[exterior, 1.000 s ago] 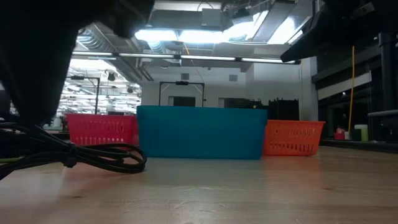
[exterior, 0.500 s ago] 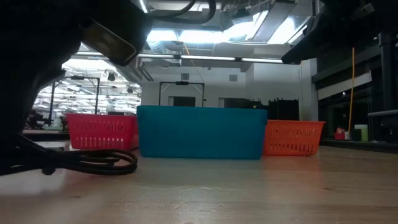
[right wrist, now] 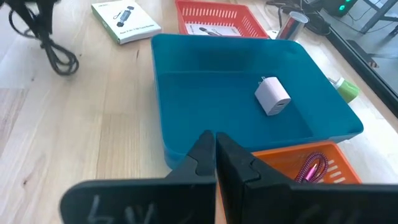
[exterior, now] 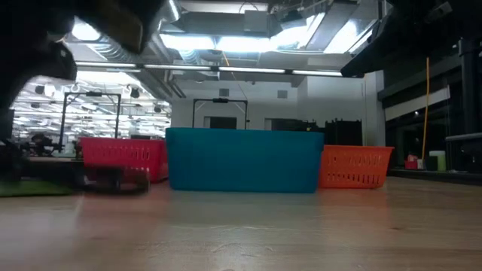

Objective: Pick and place items into bin
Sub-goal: Put the black USB cable into the orange bin

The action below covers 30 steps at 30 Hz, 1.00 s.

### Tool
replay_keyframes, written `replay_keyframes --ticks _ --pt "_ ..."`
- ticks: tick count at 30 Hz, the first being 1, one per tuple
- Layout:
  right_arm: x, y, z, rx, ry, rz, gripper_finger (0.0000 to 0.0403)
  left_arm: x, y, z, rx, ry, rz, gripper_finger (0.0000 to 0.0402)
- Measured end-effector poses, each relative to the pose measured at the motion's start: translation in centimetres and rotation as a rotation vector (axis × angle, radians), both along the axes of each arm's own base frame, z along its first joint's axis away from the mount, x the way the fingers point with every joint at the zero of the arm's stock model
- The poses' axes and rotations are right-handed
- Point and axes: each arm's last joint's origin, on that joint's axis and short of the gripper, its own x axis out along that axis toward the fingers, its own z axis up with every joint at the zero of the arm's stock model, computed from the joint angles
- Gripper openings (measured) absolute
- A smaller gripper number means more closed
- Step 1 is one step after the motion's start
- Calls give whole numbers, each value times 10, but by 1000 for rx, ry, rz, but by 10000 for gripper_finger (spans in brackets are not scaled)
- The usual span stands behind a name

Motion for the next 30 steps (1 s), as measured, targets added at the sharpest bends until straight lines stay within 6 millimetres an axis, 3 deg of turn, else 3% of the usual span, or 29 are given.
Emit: replay_keyframes --ticks 10,14,24,30 --pt "0 0 0 2 -4 0 0 -24 11 72 191 -312 -124 31" --pt "0 1 1 6 -10 1 0 -34 21 90 246 -404 -139 31" --pt "2 2 3 43 -44 -9 0 -74 50 71 289 -689 -129 31" --pt "6 4 10 52 -107 10 0 -79 65 52 305 -906 -231 31"
